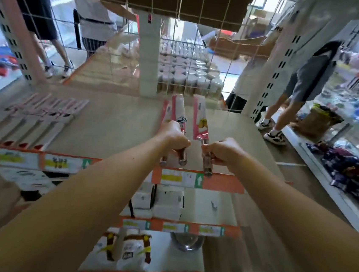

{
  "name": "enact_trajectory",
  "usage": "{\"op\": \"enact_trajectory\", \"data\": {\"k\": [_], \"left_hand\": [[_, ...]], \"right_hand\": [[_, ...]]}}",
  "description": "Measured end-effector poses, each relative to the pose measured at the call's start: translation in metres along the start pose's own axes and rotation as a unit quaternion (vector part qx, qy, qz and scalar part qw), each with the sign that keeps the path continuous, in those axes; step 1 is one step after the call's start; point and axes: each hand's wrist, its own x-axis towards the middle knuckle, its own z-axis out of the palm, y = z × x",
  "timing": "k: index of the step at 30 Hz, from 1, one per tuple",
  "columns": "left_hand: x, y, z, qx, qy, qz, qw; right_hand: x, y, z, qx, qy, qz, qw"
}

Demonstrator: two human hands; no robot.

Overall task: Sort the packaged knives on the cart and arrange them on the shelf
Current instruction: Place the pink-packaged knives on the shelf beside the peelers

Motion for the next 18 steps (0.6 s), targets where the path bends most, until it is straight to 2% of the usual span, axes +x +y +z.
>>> {"op": "enact_trajectory", "data": {"k": [8, 11, 18], "left_hand": [[0.007, 0.002, 0.004, 0.098, -0.008, 0.026, 0.995], [0.006, 0.002, 0.006, 0.16, 0.017, 0.04, 0.986], [0.01, -0.002, 0.007, 0.225, 0.033, 0.058, 0.972]], "right_hand": [[0.017, -0.001, 0.007, -0.005, -0.04, -0.003, 0.999], [0.019, -0.003, 0.009, -0.014, -0.054, -0.01, 0.998], [0.025, -0.005, 0.015, -0.038, -0.052, -0.007, 0.998]]}}
